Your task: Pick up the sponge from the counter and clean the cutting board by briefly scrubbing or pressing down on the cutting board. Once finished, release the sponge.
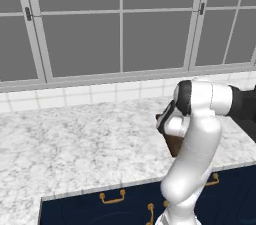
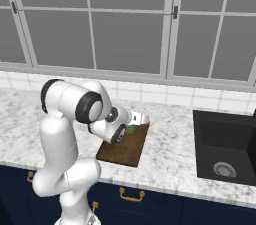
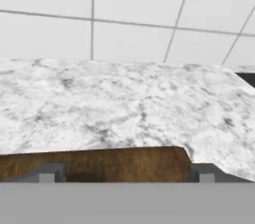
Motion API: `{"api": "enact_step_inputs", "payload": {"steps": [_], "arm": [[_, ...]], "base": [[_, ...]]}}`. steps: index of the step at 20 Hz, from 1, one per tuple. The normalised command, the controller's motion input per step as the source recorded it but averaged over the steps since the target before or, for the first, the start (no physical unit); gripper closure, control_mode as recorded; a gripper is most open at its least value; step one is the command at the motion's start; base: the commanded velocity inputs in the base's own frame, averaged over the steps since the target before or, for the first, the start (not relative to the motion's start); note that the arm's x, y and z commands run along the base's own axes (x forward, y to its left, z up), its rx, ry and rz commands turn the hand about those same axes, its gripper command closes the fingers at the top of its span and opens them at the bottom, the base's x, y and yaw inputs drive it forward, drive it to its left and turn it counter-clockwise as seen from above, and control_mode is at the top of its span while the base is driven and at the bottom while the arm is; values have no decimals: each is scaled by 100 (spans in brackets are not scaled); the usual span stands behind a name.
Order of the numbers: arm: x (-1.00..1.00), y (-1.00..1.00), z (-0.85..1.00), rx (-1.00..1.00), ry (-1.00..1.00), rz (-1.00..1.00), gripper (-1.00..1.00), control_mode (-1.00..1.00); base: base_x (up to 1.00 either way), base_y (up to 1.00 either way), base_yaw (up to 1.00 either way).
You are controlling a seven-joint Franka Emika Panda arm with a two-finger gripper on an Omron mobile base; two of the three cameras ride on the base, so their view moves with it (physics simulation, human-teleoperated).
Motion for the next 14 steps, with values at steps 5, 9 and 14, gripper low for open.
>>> {"api": "enact_step_inputs", "payload": {"steps": [5, 9, 14], "arm": [[-20, 0, 93, 0, -19, 0, -100, -100], [-6, -1, 100, 0, -22, 0, -100, -100], [-23, -21, 100, 0, -1, 0, -100, -100]], "base": [[0, 0, 0], [0, 0, 0], [0, 0, 0]]}}
